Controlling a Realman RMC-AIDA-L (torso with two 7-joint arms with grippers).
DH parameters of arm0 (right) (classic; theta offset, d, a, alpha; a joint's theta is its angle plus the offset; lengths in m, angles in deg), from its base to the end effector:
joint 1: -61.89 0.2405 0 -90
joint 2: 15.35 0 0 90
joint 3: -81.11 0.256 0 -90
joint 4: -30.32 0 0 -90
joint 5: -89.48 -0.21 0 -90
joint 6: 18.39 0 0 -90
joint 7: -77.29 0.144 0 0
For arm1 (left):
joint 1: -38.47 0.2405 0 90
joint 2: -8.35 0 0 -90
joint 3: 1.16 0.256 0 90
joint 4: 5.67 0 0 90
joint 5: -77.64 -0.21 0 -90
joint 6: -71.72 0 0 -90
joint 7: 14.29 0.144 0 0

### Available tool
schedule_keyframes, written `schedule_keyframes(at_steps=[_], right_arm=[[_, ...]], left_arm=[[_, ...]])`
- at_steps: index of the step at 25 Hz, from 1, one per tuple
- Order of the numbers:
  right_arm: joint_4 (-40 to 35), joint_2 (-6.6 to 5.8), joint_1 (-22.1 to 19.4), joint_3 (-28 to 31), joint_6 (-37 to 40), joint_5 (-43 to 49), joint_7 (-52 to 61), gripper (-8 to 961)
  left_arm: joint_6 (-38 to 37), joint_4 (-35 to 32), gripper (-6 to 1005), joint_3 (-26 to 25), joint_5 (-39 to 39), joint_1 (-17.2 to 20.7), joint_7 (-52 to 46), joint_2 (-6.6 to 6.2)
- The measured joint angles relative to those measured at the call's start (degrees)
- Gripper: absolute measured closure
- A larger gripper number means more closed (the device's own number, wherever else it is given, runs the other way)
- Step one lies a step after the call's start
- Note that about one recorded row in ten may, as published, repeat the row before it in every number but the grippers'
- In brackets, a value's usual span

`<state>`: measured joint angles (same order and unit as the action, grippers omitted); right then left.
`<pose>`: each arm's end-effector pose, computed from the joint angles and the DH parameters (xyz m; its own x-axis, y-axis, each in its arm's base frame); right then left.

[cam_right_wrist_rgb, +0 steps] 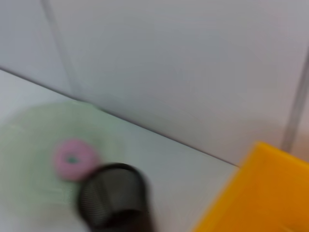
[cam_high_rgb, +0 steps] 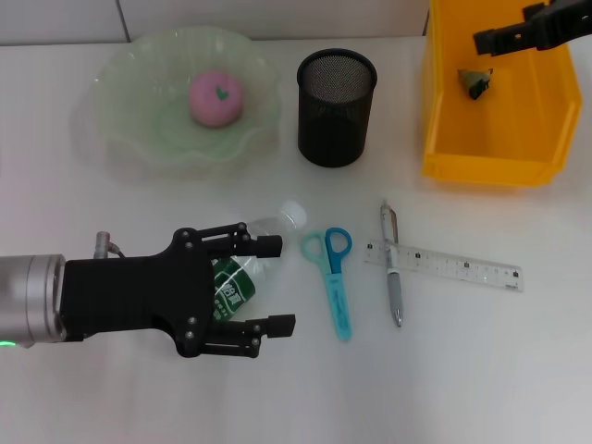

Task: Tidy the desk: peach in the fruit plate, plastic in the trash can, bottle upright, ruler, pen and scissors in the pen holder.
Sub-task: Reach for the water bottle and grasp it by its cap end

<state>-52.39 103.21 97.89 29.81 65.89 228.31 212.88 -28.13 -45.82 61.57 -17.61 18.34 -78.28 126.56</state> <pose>0.1697 0.3977 0.1034 0.7867 -0.5424 -0.2948 -0.6096 -0.6070 -0.5099 -0.2467 0.2631 -0.0179 0.8006 0.0990 0.5909 0.1362 -0.9905 -0.0185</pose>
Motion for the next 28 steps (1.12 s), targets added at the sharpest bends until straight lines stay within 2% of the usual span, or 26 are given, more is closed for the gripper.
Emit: schedule_keyframes(at_steps=[3,4,5,8,9,10,13,14,16,18,19,20,23,25,28], right_arm=[[-2.07,-0.14,-4.07,1.18,2.53,-10.01,-3.32,121],[-2.71,-0.18,-8.07,1.75,3.27,-17.24,-8.06,121],[-2.71,-0.18,-8.07,1.75,3.27,-17.24,-8.06,121],[-1.39,0.27,-14.61,2.21,4.19,-26.3,-17.46,121],[1.11,0.41,-18.76,2.34,5.89,-31.63,-23.64,121],[1.11,0.41,-18.76,2.34,5.89,-31.63,-23.64,121],[7.05,0.52,-23.54,2.36,10.84,-37.73,-34.56,121],[12.56,0.57,-25.86,2.47,14.5,-39.53,-41.96,121],[15.47,0.61,-26.7,2.62,15.89,-39.81,-45.23,122],[20.27,0.65,-27.79,3.15,16.94,-39.68,-50.38,122],[24.22,0.67,-28.54,3.54,17.38,-39.43,-54.02,122],[25.87,0.66,-28.83,3.67,17.51,-39.36,-55.57,122],[28.35,0.58,-29.33,4.25,17.63,-39.26,-57.96,122],[29.53,0.52,-29.71,5.12,17.53,-38.64,-59.29,122],[30.02,0.54,-29.91,6.6,17.7,-36.86,-59.67,122]], left_arm=[[-0.25,-0.02,174,-0.15,0.23,0.3,0.0,-0.11],[-1.28,-0.03,175,-0.88,0.4,0.52,0.04,-0.16],[-1.28,-0.03,175,-0.88,0.4,0.52,0.04,-0.16],[-3.36,-0.03,175,-3.27,0.45,0.69,0.06,0.01],[-4.54,-0.08,175,-5.22,0.52,0.73,-0.23,0.11],[-4.54,-0.08,175,-5.22,0.52,0.73,-0.23,0.11],[-6.81,-0.14,175,-8.48,1.37,0.7,-1.66,0.26],[-6.87,-1.16,175,-9.15,2.85,0.77,-4.61,0.32],[-5.41,-2.98,175,-9.16,3.51,0.87,-8.33,0.36],[-1.32,-7.73,175,-8.22,3.18,1.34,-16.3,0.5],[5.3,-15.79,175,-3.71,1.95,2.98,-24.09,0.66],[5.3,-15.79,175,-3.71,1.95,2.98,-24.09,0.66],[14.3,-28.4,175,5.18,-0.74,6.24,-34.09,0.55],[19.88,-40.39,175,11.8,-7.23,8.63,-43.89,0.49],[24.07,-52.12,174,18.71,-17.08,9.91,-56.15,0.54]])
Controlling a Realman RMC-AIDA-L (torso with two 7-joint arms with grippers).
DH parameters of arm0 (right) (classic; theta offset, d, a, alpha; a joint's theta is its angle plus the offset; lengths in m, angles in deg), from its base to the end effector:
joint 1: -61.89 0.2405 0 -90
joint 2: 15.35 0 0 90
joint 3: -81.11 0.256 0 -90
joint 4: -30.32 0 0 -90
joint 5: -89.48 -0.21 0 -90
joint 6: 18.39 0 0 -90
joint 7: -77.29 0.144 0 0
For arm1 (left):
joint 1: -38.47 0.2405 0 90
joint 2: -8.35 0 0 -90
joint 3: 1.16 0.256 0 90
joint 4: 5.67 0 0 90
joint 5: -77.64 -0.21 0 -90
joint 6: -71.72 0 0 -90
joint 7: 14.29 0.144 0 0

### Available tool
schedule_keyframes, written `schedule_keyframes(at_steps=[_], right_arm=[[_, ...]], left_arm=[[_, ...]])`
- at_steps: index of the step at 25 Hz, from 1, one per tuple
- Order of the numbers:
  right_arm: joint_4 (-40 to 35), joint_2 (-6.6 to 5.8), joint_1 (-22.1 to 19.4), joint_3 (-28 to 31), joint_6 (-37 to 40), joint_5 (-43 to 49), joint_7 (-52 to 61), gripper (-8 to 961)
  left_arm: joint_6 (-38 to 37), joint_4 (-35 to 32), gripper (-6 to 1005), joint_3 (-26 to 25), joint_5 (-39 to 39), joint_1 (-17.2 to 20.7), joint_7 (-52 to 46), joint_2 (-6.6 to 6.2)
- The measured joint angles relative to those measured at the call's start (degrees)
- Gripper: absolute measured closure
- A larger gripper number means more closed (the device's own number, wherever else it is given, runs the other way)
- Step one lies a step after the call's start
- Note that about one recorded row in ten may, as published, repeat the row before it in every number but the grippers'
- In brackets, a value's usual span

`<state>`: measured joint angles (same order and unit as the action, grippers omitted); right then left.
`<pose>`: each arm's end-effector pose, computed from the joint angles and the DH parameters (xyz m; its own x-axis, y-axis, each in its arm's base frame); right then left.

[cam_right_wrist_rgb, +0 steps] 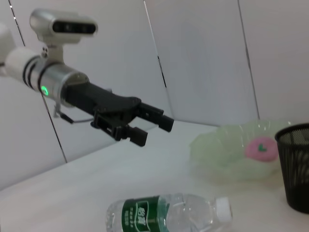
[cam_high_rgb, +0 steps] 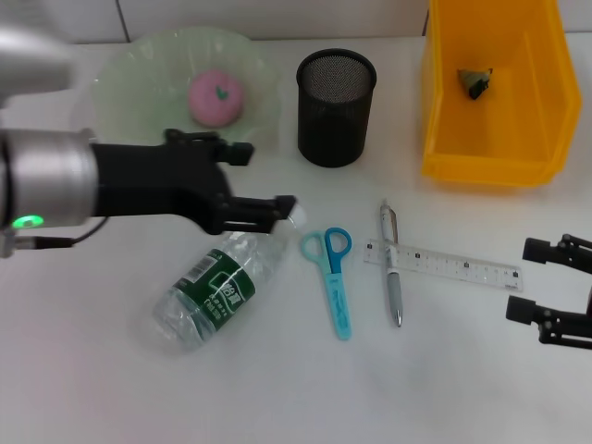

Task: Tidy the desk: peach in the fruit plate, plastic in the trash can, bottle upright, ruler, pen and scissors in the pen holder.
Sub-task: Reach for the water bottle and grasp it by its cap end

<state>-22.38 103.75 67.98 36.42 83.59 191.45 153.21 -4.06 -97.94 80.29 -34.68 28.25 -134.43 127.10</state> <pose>0.3140 0.2208 0.0449 0.7459 -0.3062 -0.5915 -0.4963 -0.8478 -0.1870 -0.1684 0.2983 0.0168 0.9003 0.3251 0.2895 0.4041 -0.8713 -0.2784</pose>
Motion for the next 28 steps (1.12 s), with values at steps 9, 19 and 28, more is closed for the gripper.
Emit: schedule_keyframes(at_steps=[9,19,28], right_arm=[[0.53,0.12,0.23,0.55,-0.15,2.15,-0.14,121],[0.64,0.08,0.43,0.59,-0.12,2.16,0.17,122],[0.66,0.07,0.59,0.23,-0.75,2.17,0.36,122]], left_arm=[[7.99,-5.71,179,22.01,-32.54,-8.25,-28.63,0.36],[12.15,5.73,197,24.98,-35.61,-16.32,-33.53,0.45],[15.81,14.76,214,24.6,-32.93,-20.29,-33.34,0.43]])
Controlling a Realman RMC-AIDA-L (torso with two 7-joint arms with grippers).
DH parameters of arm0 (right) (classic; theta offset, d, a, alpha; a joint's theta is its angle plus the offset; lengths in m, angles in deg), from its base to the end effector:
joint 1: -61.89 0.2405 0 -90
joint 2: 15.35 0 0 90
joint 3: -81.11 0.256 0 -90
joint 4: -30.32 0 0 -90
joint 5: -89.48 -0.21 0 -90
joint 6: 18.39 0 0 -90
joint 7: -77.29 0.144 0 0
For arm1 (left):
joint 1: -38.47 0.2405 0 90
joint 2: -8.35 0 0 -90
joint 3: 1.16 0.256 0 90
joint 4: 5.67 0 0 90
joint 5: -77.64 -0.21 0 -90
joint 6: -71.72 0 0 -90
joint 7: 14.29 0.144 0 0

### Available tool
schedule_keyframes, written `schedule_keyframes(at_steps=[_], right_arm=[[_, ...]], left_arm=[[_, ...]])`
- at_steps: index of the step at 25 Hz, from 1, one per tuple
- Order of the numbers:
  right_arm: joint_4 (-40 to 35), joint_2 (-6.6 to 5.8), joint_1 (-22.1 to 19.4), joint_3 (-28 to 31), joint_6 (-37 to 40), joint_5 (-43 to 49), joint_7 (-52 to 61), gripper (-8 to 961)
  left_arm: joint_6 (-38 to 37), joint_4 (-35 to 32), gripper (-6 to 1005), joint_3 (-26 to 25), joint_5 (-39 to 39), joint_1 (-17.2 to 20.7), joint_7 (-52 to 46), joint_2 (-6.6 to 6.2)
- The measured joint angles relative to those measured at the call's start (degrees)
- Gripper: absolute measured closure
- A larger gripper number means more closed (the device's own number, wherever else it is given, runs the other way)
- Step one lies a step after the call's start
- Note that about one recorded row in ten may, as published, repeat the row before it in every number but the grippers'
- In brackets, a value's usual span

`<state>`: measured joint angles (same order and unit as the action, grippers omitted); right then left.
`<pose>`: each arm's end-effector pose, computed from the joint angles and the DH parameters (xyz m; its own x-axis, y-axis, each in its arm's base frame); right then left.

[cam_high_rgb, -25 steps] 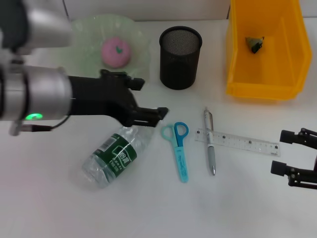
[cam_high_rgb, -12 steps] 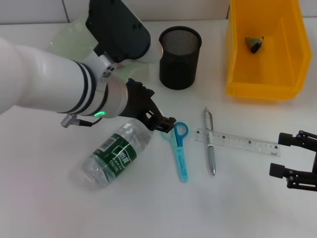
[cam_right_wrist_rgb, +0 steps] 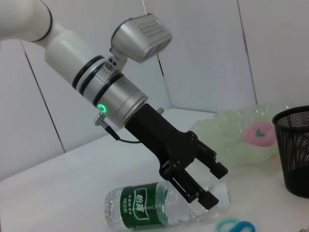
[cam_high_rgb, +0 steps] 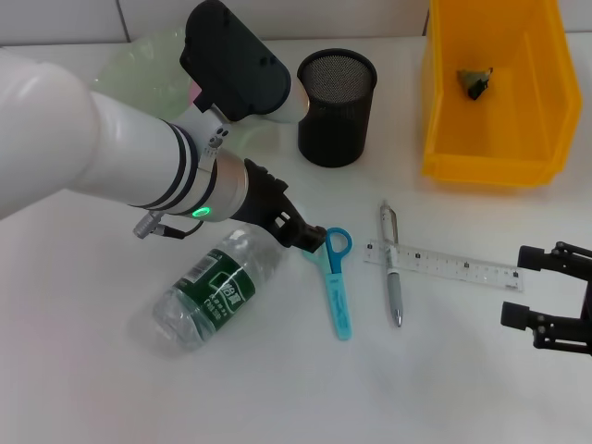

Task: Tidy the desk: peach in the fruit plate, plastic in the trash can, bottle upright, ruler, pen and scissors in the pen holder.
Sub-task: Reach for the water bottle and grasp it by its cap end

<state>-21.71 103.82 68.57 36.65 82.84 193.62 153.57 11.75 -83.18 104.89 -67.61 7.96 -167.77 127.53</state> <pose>0.3172 0.2218 0.0403 0.7507 -0.3347 -0.5696 -0.5091 -0.8426 -0.1759 -0.1420 0.3434 -0.0836 0.8987 0.4284 -0.0941 0.3444 -0.8220 -0.4535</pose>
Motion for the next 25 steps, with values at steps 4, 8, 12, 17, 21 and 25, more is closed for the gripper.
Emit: schedule_keyframes(at_steps=[4,8,12,17,21,25], right_arm=[[0.0,0.0,0.07,-0.11,-0.1,0.02,0.01,122],[0.15,0.02,0.2,-0.17,-0.16,0.32,0.01,122],[0.83,0.07,0.62,-0.08,-0.16,0.56,0.05,122],[1.23,0.09,0.94,0.23,-0.22,0.65,0.12,123],[1.23,0.09,0.99,0.31,-0.24,0.65,0.4,123],[1.33,0.09,1.07,0.12,-0.24,0.65,0.99,123]], left_arm=[[1.15,4.01,222,-0.71,1.12,-1.78,-0.19,0.0],[2.74,6.89,229,-1.4,1.68,-2.69,-0.19,0.0],[3.2,8.99,237,-1.52,1.84,-3.4,0.02,0.0],[3.27,10.79,246,-1.52,2.09,-4.27,0.14,0.0],[2.69,10.95,254,-1.46,2.09,-4.99,0.19,0.01],[1.76,11.6,261,-1.23,1.89,-6.05,0.35,0.01]])
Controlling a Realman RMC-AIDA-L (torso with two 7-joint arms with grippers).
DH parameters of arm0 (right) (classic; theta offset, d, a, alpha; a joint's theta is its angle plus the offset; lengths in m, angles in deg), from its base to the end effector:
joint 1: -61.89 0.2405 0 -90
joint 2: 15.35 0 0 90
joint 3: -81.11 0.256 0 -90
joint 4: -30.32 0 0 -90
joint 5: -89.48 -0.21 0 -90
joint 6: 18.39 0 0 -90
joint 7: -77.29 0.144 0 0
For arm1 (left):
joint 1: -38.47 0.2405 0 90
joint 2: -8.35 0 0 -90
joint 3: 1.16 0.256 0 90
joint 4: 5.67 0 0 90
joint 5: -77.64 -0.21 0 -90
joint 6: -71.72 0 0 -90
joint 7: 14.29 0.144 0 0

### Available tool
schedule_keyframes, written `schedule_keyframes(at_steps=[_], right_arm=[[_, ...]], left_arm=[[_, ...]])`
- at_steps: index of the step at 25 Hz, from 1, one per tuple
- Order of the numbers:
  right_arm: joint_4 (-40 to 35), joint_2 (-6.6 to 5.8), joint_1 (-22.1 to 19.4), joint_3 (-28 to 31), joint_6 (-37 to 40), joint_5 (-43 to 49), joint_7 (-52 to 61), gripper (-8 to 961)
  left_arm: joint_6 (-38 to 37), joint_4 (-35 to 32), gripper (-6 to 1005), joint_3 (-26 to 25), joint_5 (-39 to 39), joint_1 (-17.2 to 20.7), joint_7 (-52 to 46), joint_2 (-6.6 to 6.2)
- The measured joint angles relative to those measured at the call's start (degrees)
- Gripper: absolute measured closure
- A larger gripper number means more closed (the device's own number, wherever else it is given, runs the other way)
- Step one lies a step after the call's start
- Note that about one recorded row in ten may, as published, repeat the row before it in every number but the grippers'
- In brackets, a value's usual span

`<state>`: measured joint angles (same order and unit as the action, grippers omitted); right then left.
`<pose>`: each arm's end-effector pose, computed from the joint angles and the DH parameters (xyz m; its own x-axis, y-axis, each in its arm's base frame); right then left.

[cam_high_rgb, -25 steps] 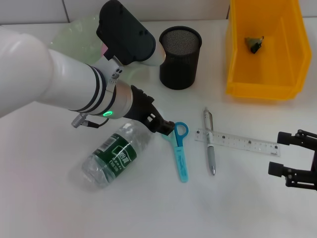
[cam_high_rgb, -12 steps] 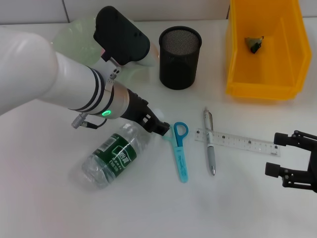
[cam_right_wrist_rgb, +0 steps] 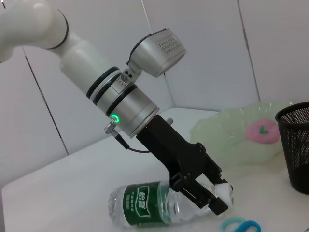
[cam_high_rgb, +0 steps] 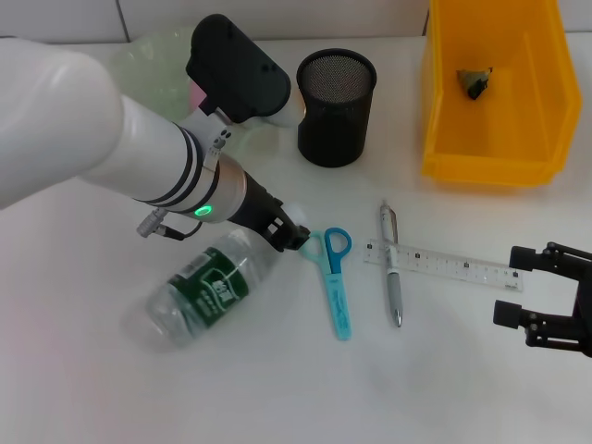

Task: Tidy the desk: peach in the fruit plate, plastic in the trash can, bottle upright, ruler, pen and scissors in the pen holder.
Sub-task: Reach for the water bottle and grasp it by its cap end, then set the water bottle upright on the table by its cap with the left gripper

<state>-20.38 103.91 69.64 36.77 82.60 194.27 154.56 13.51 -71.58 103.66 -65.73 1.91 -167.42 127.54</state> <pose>0.3158 0.2251 0.0358 0.7370 -0.3582 -0.5732 -0.5241 -0.8383 -0.1500 -0.1584 0.3600 -0.0959 0.8621 0.4853 -0.1460 0.3796 -0.8092 -0.4485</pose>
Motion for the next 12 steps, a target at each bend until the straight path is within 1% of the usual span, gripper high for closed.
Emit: schedule_keyframes(at_steps=[2,4,6,7,8,9,10,12], right_arm=[[0.0,0.0,0.04,0.01,0.03,0.0,0.24,123],[-0.1,0.0,0.08,0.13,0.22,0.0,0.53,123],[-0.33,-0.03,0.09,0.21,0.48,0.0,0.68,123],[-0.42,-0.06,0.06,0.23,0.6,0.0,0.77,123],[-0.66,-0.06,0.0,0.23,0.68,0.0,1.16,123],[-0.66,-0.06,0.0,0.23,0.68,0.0,1.16,123],[-0.78,-0.07,-0.04,0.23,0.68,0.0,1.4,123],[-0.92,-0.08,-0.05,0.23,0.7,0.0,1.8,123]], left_arm=[[-0.17,0.05,467,0.27,-0.26,-0.22,0.08,-0.01],[-0.99,-1.03,494,0.45,-0.76,-0.2,0.18,-0.01],[-2.27,-3.71,521,0.49,-1.03,0.72,0.22,-0.08],[-2.27,-3.71,535,0.49,-1.03,0.72,0.22,-0.08],[-4.05,-8.37,548,0.29,-1.65,2.77,0.39,-0.28],[-4.05,-8.37,548,0.29,-1.65,2.77,0.39,-0.28],[-6.0,-13.49,549,-0.79,-2.14,5.28,1.19,-0.45],[-6.0,-13.49,549,-0.79,-2.14,5.28,1.19,-0.45]])
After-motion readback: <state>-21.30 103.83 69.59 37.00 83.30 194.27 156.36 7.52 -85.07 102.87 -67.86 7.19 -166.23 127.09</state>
